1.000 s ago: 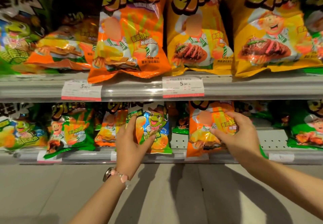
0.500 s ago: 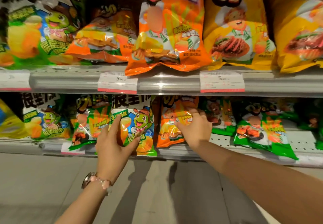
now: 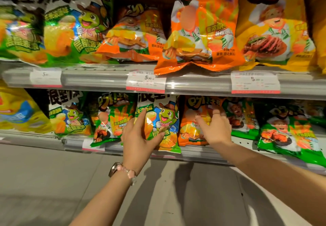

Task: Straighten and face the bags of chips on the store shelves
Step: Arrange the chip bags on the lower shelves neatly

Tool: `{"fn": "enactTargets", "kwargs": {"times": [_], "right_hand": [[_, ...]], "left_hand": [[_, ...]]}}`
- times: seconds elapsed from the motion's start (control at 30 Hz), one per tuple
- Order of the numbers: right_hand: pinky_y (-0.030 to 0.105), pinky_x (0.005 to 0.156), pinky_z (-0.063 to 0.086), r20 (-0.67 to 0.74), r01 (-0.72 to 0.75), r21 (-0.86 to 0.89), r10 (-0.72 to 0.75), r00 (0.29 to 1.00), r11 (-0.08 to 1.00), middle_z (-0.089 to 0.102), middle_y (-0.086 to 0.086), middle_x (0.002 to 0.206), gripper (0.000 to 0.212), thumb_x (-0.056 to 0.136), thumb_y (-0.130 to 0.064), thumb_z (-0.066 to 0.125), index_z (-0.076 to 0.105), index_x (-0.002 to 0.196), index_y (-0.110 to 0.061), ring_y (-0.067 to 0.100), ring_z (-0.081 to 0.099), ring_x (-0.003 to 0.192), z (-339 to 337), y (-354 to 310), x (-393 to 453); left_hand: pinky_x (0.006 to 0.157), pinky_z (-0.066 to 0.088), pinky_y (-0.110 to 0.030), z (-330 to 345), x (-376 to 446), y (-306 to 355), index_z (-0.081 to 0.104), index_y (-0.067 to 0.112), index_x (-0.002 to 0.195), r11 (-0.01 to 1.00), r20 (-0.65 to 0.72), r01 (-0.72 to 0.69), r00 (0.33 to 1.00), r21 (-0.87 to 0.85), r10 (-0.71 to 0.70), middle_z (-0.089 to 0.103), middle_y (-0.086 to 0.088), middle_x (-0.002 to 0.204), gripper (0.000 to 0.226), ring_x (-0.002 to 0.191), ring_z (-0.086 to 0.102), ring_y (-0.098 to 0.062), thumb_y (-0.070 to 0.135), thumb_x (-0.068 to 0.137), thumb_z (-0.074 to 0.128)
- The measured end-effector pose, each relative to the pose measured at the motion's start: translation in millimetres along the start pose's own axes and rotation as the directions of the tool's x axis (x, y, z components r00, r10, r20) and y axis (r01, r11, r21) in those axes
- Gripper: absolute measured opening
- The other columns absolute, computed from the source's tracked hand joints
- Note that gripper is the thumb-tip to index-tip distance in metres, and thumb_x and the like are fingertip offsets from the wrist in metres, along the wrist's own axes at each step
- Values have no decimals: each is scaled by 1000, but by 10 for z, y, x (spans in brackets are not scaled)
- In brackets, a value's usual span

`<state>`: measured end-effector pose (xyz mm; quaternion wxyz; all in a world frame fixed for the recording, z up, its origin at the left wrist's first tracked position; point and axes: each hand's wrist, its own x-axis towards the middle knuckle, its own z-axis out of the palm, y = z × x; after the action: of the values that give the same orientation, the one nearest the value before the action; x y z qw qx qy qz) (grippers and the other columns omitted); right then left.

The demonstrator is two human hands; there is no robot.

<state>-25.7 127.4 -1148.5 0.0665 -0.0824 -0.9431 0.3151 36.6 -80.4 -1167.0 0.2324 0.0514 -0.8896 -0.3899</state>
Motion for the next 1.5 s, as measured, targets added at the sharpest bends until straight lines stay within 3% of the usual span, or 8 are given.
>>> {"fn": "enactTargets", "kwargs": {"times": [0.2, 0.37, 0.6, 0.8, 1.03, 1.17, 1.3, 1.5], "right_hand": [[12, 79, 48, 514, -191, 609, -200, 834, 770, 54, -17, 117, 89, 81, -32, 72, 15, 150, -28, 1, 56, 105, 27, -525, -374], [5, 53, 47, 460, -232, 708, -187, 868, 668, 56, -15, 88, 84, 78, -6, 74, 26, 145, -18, -8, 57, 70, 187, -637, -390], [35, 92, 49, 356, -189, 675, -91, 930, 714, 60, -3, 98, 78, 76, -17, 78, 34, 140, -14, 19, 60, 103, 382, -616, -239], [50, 99, 47, 342, -183, 705, -103, 934, 685, 67, 9, 111, 68, 67, -19, 82, 45, 125, -25, 24, 61, 110, 481, -417, -65], [22, 63, 57, 388, -219, 744, -142, 911, 631, 68, 8, 111, 66, 79, -3, 71, 40, 135, -21, 23, 66, 101, 491, -275, -3], [20, 60, 55, 381, -225, 737, -116, 917, 637, 67, 12, 112, 69, 78, -2, 72, 40, 137, -18, 24, 65, 99, 489, -243, 30], [44, 97, 48, 341, -186, 686, -85, 936, 703, 62, 14, 118, 77, 72, -11, 78, 38, 138, -18, 27, 60, 110, 472, -274, 20], [31, 84, 41, 283, -125, 629, -76, 956, 767, 55, 11, 126, 70, 81, -13, 73, 36, 140, -13, 19, 52, 102, 403, -473, 31]], "left_hand": [[98, 40, -50, 17, 20, 28, 38, 35, 144, 999, 7, 23, 1000, -36, -23, 53, -7, 125, 89, 121, 45, -24, 60, 64, 71], [100, 39, -52, -34, 2, -46, 35, 38, 145, 998, 14, 60, 998, -7, -60, 51, -7, 130, 92, 125, 43, -25, 71, 61, 56], [109, 39, -34, -373, 118, -268, 33, 42, 142, 965, 192, 80, 981, -248, -32, 45, 13, 141, 94, 132, 41, -4, 51, 61, 81], [102, 43, -49, -542, 392, -800, 46, 36, 130, 932, -98, 286, 945, -222, -313, 51, -1, 128, 73, 123, 47, -24, 58, 67, 76], [100, 42, -55, -459, 596, -1271, 32, 23, 146, 851, -9, 525, 851, -20, -525, 44, -12, 142, 124, 132, 40, -33, 73, 42, 78], [83, 55, -48, -415, 595, -1394, 52, 23, 129, 859, 33, 502, 865, -103, -501, 70, 2, 100, 94, 93, 66, -23, 67, 50, 78], [86, 53, -48, -459, 519, -1307, 54, 22, 128, 870, -22, 463, 881, -169, -473, 68, 0, 103, 75, 96, 65, -24, 46, 63, 84], [81, 53, -35, -813, 244, -1233, 51, 19, 134, 849, -73, 452, 870, -275, -487, 66, 2, 97, 69, 87, 63, -16, 24, 72, 83]]}}
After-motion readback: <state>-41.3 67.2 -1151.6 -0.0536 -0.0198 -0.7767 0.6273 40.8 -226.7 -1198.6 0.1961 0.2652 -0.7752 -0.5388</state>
